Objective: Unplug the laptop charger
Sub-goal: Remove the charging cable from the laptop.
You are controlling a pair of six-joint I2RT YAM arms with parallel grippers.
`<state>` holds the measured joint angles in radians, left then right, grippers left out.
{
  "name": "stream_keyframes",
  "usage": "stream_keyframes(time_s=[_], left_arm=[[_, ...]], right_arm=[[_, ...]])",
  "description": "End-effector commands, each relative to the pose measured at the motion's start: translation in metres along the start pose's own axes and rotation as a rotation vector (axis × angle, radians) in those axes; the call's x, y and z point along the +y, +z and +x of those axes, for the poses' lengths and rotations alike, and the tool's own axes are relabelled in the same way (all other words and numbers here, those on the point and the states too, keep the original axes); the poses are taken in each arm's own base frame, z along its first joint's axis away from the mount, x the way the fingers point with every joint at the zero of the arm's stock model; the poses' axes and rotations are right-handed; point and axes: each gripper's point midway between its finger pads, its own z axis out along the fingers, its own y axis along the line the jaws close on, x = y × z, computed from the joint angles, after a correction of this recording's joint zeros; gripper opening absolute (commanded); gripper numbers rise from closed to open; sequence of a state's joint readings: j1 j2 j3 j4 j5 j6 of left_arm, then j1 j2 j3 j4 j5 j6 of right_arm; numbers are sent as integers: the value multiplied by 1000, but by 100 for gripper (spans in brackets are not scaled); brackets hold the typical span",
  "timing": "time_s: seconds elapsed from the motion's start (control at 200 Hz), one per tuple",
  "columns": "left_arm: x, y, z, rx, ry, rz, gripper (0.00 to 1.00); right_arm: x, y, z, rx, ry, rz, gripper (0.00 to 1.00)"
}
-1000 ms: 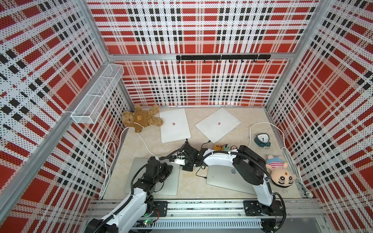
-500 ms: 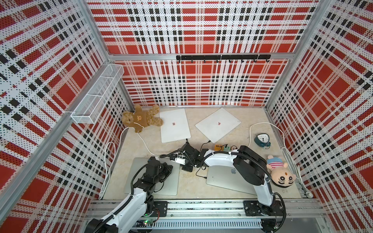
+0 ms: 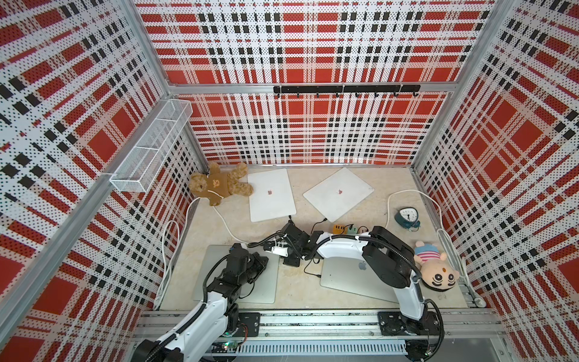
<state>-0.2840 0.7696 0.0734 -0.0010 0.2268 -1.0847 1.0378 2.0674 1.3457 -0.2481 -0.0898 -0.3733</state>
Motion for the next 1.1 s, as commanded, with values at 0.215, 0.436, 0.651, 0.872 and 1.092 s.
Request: stream_keyframes(time_s=[0.215,0.436,0.651,0.872,1.092], left_arm=[[19,0,9,25,-5,-66,0],[19,0,9,25,-4,-65,0],[18,0,9,25,-2,-64,0],[17,-1,9,21,-1,-56,0],[11,-2,10,20,2,-34,0]], right_arm=[[-9,-21,-8,-15,2,33,0],[-7,-26,-10,-14,-17,46,0],[-1,-26,-8,-2,-28,43,0],[6,-33,-17,-27,-46,43,8],[6,-44,-25,-37,-51,74,21]])
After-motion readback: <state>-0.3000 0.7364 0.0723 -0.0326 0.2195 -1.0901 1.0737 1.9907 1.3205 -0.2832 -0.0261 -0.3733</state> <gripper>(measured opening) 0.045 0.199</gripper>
